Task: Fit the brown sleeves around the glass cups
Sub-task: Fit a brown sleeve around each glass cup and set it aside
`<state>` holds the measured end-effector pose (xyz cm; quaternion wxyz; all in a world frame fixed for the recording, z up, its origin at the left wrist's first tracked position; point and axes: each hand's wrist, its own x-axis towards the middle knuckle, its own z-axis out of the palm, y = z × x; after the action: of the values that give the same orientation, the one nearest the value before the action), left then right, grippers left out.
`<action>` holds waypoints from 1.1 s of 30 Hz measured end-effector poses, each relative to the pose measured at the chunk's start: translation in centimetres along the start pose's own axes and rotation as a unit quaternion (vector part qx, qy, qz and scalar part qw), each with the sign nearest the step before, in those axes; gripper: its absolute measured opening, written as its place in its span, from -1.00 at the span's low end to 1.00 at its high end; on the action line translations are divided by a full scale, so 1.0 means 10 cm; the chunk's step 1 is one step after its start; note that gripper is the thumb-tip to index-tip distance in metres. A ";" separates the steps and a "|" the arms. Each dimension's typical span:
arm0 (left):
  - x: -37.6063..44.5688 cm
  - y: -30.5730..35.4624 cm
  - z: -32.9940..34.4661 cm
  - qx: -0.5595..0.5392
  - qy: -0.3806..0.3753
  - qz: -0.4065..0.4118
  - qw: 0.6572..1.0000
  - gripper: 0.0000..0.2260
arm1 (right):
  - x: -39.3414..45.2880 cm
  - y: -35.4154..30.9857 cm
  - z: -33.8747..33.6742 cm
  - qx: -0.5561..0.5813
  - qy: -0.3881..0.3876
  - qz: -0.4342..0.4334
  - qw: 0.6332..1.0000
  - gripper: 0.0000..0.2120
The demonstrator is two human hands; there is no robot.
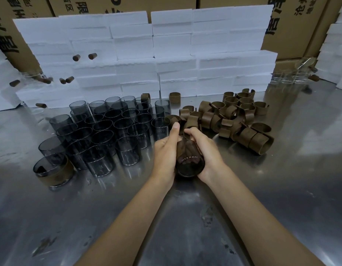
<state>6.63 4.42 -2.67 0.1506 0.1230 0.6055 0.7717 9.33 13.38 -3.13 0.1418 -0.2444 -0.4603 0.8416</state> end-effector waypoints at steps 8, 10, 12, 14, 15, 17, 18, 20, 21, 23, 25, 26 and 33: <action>0.06 -0.05 -0.04 0.022 -0.027 0.023 0.999 -0.44 | 0.04 0.01 -0.03 0.004 0.002 -0.008 1.000 -0.75; 0.09 -0.07 -0.08 0.050 -0.041 0.037 0.997 -0.50 | 0.06 0.00 -0.04 -0.016 0.026 -0.046 0.998 -0.58; 0.12 -0.07 -0.12 0.077 -0.061 0.042 0.994 -0.60 | 0.08 -0.04 -0.06 -0.047 0.062 -0.103 0.992 -0.49; 0.11 -0.04 -0.13 0.095 -0.101 0.025 0.990 -0.67 | 0.09 -0.10 -0.09 -0.065 0.090 -0.151 0.982 -0.45; 0.10 -0.03 -0.12 0.093 -0.120 0.012 0.988 -0.63 | 0.09 -0.13 -0.12 -0.062 0.101 -0.167 0.979 -0.44; 0.08 -0.06 -0.11 0.128 -0.158 0.022 0.979 -0.40 | 0.11 -0.20 -0.18 -0.044 0.117 -0.177 0.976 -0.41; 0.06 -0.07 -0.09 0.166 -0.173 0.047 0.970 -0.32 | 0.12 -0.22 -0.21 -0.034 0.121 -0.174 0.977 -0.40; 0.05 -0.11 -0.07 0.203 -0.187 0.100 0.956 -0.27 | 0.12 -0.26 -0.25 -0.020 0.114 -0.160 0.980 -0.43; 0.05 -0.13 -0.07 0.193 -0.189 0.120 0.955 -0.29 | 0.13 -0.27 -0.27 -0.013 0.101 -0.152 0.983 -0.46; 0.05 -0.14 -0.05 0.156 -0.194 0.147 0.957 -0.31 | 0.12 -0.27 -0.28 0.012 0.055 -0.132 0.990 -0.57; 0.05 -0.13 -0.04 0.131 -0.182 0.173 0.959 -0.31 | 0.09 -0.27 -0.27 0.050 -0.003 -0.094 0.994 -0.62; 0.05 -0.13 -0.04 0.132 -0.170 0.189 0.958 -0.31 | 0.07 -0.26 -0.26 0.078 -0.032 -0.066 0.994 -0.59; 0.03 -0.03 -0.10 0.252 -0.103 0.237 0.933 -0.34 | 0.09 -0.22 -0.31 0.179 -0.165 0.022 0.970 -0.50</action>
<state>6.06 3.73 -3.17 -0.0112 0.3756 0.7147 0.5899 10.27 17.17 -2.94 0.0869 -0.0824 -0.3136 0.9420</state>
